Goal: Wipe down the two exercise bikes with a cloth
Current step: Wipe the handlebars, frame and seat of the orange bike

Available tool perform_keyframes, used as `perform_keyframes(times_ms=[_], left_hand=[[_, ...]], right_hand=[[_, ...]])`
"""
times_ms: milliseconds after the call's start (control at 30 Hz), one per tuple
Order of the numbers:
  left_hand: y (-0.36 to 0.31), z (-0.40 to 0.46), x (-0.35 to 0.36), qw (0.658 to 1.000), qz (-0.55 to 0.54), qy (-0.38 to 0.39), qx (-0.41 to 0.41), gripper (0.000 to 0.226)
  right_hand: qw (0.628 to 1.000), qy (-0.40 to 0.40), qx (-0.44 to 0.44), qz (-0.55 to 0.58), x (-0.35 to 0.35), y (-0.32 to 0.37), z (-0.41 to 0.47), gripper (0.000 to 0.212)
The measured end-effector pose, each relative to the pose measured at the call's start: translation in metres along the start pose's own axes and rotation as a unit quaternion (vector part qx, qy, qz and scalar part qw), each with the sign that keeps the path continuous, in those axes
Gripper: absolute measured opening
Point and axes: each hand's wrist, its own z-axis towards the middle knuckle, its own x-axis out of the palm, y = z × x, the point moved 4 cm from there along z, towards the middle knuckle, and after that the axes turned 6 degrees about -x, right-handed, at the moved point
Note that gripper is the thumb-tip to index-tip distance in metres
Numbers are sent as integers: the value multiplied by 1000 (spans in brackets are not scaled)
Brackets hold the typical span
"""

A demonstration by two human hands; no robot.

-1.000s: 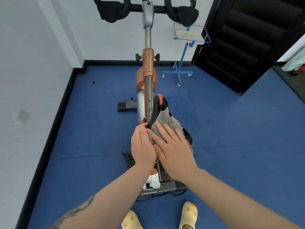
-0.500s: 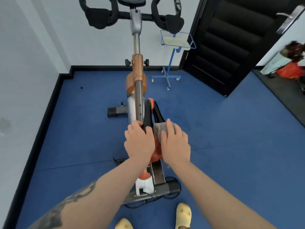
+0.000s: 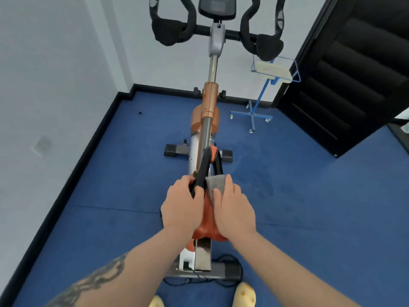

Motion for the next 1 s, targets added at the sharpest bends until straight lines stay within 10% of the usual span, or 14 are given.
perform_keyframes(times_ms=[267,433,633,833,1000], left_hand=[[3,-2,-1,998,20,-45,-37,15],[4,-3,-4,994,28,-89,-62,20],[6,-7,-4,988,38,-131,-72,25],[5,-6,-4,986,55,-141,-64,26],[5,-8,-4,986,48,-147,-60,26]], right_hand=[[990,91,22,105,-4,1,44,52],[989,20,-143,13,0,-5,-6,67],[980,111,-2,167,2,8,79,65],[971,59,-228,42,6,-14,13,74],[981,90,-116,123,-1,7,71,71]])
